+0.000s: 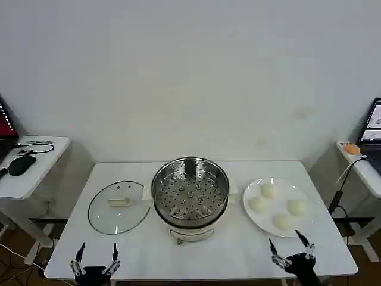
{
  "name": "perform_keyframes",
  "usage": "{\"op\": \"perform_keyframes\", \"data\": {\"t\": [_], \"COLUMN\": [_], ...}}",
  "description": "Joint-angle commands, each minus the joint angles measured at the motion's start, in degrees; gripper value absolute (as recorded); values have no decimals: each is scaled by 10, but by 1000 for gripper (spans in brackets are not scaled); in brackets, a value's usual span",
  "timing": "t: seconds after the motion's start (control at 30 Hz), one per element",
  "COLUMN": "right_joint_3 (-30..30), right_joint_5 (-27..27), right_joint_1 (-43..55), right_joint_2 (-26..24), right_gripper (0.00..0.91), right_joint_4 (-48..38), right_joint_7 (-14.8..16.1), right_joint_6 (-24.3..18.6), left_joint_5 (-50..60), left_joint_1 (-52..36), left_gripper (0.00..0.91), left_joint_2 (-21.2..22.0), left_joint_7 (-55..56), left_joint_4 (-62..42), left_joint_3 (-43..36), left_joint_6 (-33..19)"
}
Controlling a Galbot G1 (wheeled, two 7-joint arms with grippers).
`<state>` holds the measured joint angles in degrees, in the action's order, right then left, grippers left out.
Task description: Take steamed baozi put them in steamer then cover it.
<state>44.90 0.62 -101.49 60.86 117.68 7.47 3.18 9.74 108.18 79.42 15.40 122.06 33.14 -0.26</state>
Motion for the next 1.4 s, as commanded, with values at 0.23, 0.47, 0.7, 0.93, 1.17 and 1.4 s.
{"op": "perform_keyframes", "data": {"t": [0.23, 0.47, 0.7, 0.93, 1.17, 1.4], "right_joint_3": [41, -122, -474, -668, -732, -747], "right_joint_5": [154, 249, 260, 263, 217, 205], "right_joint_1": [150, 386, 769, 958, 1001, 999], "right_joint_2": [-239, -356, -344, -229, -178, -136], "right_gripper": [907, 907, 907, 907, 907, 907], "right_joint_4": [-69, -196, -382, -586, -644, -676], "right_joint_7": [228, 420, 456, 517, 573, 567], "right_joint_6": [115, 22, -68, -101, -109, -109], "left_joint_5": [55, 85, 84, 86, 83, 81], "left_joint_1": [-19, -23, -31, -40, -41, -49], "left_gripper": [907, 907, 907, 907, 907, 907], "left_joint_2": [-7, 3, 15, 20, 16, 13], "left_joint_7": [-10, -9, -9, -7, -5, -7], "left_joint_4": [9, -2, -9, -22, -32, -39], "left_joint_3": [11, 11, 24, 50, 61, 69], "left_joint_6": [35, 21, 19, 10, 4, 4]}}
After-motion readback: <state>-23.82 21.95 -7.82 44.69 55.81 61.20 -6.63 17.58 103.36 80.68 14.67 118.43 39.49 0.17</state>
